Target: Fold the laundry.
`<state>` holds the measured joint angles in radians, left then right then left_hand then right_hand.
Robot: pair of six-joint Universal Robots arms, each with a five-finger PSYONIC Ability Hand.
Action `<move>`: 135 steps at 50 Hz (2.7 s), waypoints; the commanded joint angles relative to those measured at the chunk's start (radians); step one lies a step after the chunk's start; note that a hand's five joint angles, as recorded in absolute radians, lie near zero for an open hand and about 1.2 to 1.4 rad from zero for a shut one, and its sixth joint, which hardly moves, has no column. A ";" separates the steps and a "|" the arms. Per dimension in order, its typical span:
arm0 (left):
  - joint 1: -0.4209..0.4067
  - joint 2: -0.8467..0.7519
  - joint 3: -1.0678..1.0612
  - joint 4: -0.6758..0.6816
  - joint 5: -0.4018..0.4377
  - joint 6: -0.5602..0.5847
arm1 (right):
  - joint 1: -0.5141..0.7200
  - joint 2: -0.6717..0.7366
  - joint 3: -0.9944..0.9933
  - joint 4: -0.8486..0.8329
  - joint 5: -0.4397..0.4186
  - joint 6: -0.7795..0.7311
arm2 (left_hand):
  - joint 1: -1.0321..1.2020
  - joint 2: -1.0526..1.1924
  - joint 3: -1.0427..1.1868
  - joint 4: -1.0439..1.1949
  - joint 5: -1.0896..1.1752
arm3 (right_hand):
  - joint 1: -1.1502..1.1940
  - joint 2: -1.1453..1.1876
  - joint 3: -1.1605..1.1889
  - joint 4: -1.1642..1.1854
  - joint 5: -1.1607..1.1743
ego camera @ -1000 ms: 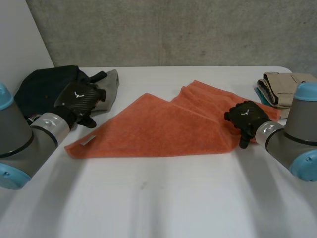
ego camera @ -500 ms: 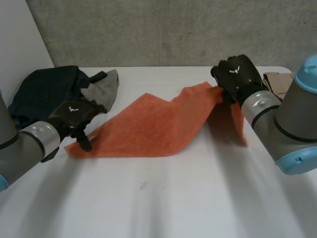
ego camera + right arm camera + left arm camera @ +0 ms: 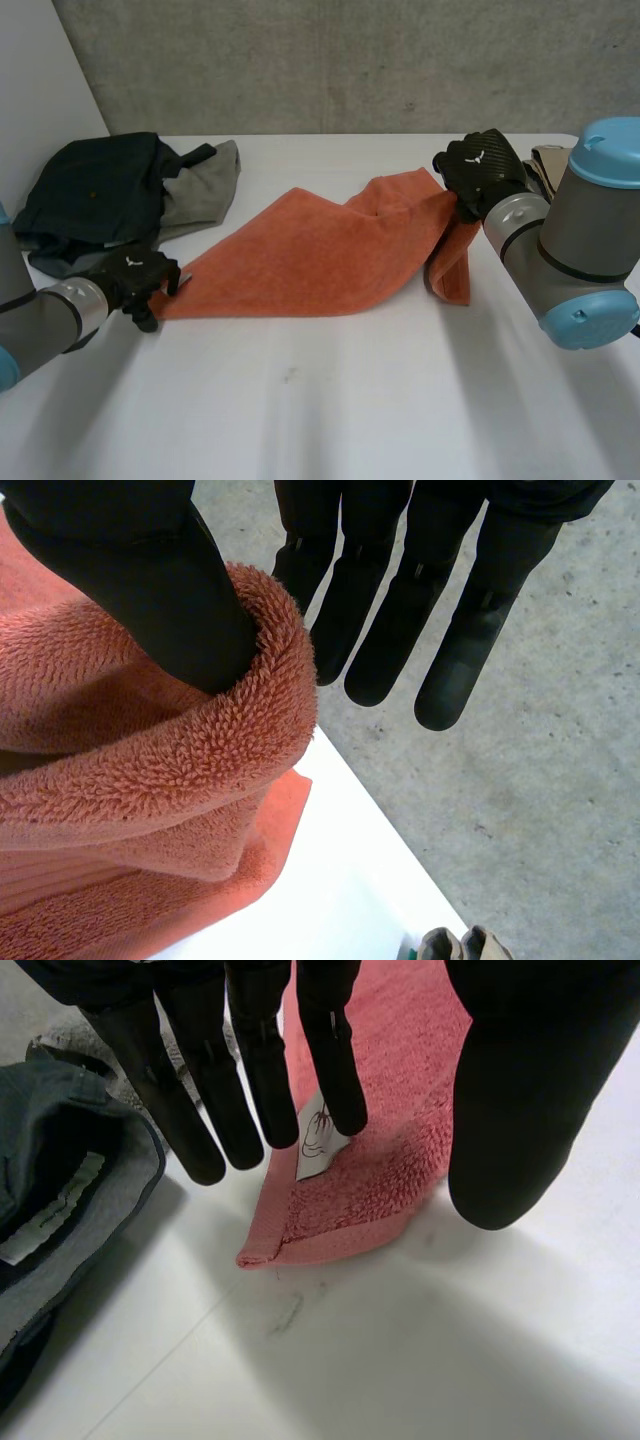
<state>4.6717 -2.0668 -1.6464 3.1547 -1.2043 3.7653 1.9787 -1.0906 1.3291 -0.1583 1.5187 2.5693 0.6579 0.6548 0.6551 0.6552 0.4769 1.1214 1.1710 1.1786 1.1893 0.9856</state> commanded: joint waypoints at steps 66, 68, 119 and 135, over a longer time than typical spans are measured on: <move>-0.212 0.413 0.056 -0.009 -0.096 -0.320 | -0.018 0.527 -0.519 -0.222 -0.120 -0.024 | 0.738 0.742 0.741 0.741 0.745 | -0.947 -0.996 -1.004 -1.015 -0.986; -0.212 0.416 0.054 -0.013 -0.100 -0.315 | -0.017 0.523 -0.554 -0.241 -0.042 -0.014 | 0.738 0.742 0.741 0.741 0.745 | -0.947 -0.996 -1.004 -1.015 -0.986; -0.476 0.498 0.465 -0.153 -0.254 -0.361 | 0.124 0.069 0.354 -0.060 0.136 0.646 | 0.738 0.742 0.741 0.741 0.745 | -0.294 -0.344 -0.351 -0.362 -0.333; -0.262 0.484 0.283 -0.170 -0.210 -0.319 | -0.141 -0.330 0.346 -0.015 -0.050 0.119 | 0.738 0.742 0.741 0.741 0.745 | 0.275 0.225 0.218 0.207 0.236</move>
<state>4.3035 -1.5586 -1.2714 2.9898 -1.4746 3.4163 1.9502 -1.2588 1.6756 -0.2373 1.6814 2.9737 1.1332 1.1962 1.1926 1.1996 0.9872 1.1347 1.1705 1.1790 1.1890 0.9944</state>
